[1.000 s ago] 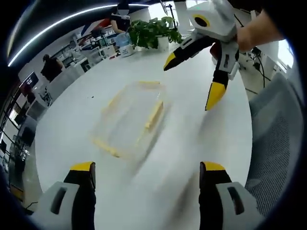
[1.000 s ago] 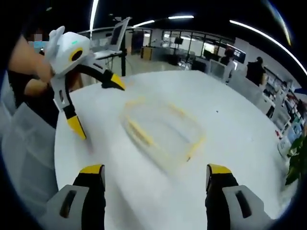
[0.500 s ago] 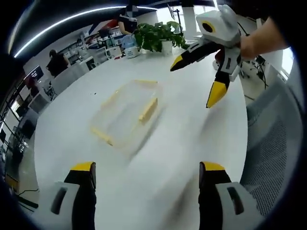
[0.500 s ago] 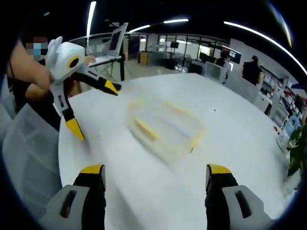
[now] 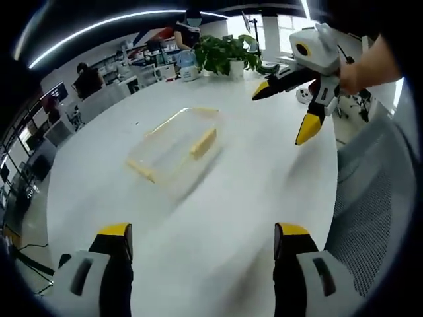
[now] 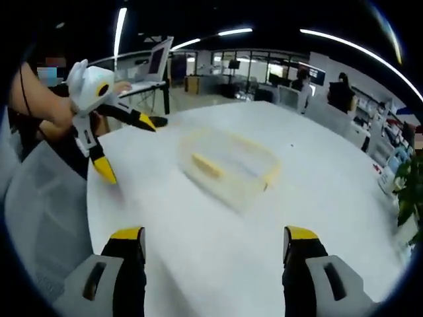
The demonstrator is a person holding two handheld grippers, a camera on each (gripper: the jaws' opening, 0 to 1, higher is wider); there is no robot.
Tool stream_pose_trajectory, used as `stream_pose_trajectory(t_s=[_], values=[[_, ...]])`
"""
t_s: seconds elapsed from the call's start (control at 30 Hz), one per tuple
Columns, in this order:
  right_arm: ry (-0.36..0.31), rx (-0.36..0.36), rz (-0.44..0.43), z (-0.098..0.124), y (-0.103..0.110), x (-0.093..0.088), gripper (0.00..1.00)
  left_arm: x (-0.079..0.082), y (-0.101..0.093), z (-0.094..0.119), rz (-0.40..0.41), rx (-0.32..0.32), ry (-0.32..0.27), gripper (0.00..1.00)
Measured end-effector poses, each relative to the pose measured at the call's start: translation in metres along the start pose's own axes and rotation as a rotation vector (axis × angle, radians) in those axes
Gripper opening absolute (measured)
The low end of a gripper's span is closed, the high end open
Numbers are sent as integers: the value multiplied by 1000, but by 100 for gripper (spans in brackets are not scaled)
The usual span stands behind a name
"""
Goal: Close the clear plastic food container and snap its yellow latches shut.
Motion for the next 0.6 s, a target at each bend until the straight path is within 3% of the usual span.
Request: stream_pose_trajectory(t_s=[0.6], values=[[-37, -43, -60, 21, 4, -8, 86, -24, -18, 16, 42, -1, -7, 89]])
Point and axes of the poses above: the point that each gripper's makers call its tool centre point, and the gripper's own axes: z roughly backward along the fingers, y roughly to its left, x roughly out of its top, the point moved 1 cm from there along z, roughly backward along the fingers, and after that the axes turned 3 degrees about -x, right-handed, at the moved point
